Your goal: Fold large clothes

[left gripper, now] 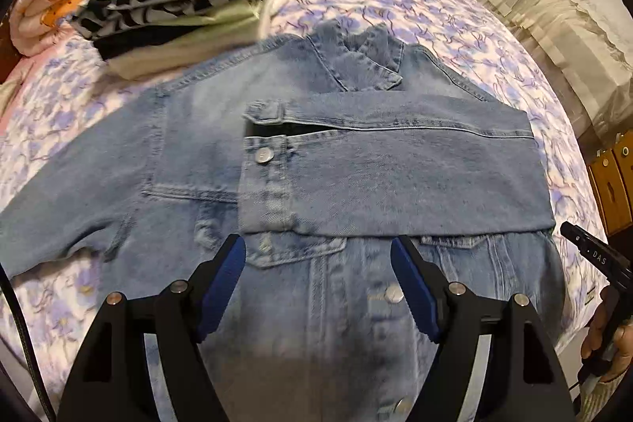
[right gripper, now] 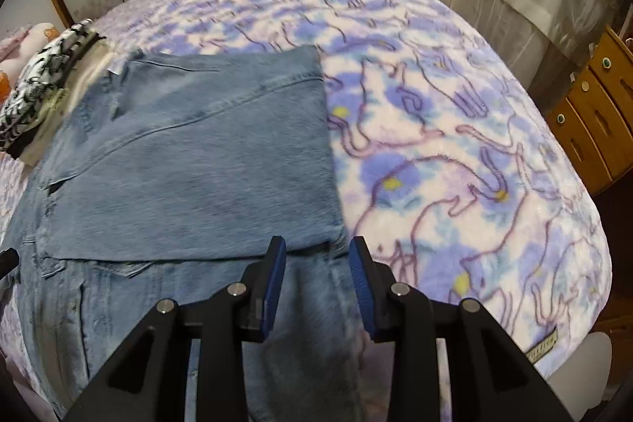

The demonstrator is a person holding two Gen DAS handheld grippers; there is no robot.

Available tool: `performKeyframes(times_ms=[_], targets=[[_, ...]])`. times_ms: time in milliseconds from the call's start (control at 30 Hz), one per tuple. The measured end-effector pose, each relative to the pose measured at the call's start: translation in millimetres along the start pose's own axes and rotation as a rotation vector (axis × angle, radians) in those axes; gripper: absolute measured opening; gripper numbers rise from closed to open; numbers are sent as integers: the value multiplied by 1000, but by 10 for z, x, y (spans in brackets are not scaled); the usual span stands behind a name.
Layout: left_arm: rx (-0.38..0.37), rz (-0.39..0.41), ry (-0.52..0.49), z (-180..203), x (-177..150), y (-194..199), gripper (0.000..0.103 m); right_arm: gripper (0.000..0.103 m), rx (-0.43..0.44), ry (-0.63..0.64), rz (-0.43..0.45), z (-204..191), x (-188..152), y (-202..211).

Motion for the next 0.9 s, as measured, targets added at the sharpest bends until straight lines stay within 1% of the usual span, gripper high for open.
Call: performKeyframes(times_ms=[100, 233, 400, 500, 633, 700, 767, 900], targets=[[12, 22, 9, -171, -56, 236, 74, 33, 13, -11, 15, -101, -35, 116], [12, 37, 46, -449, -183, 506, 75, 33, 31, -13, 21, -257, -174, 290], [31, 39, 84, -918, -337, 766, 75, 33, 45, 34, 12, -512, -388, 444], [52, 37, 107, -1280, -408, 915, 75, 33, 53, 62, 10, -686, -455, 525], [79, 37, 147, -1742, -455, 1042, 75, 33, 88, 102, 12, -1077, -470, 622], [91, 34, 184, -2003, -484, 1086, 75, 33, 118, 133, 22, -1378, -444, 686], [103, 24, 232, -2306, -530, 1105, 75, 33, 149, 163, 32, -1641, -430, 748], [109, -1, 330, -2785, -628, 1075, 75, 33, 222, 233, 57, -2267, -376, 876]])
Point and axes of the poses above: each gripper's, at about its wrist camera, not at the fingertips, and y roughly against the way its jaws point, z to its right, x to its top, the point moved 10 cm from there along -y, roughly the way its jaws point, and after that the axes turned 12 degrees about z, right-handed, at the moved point
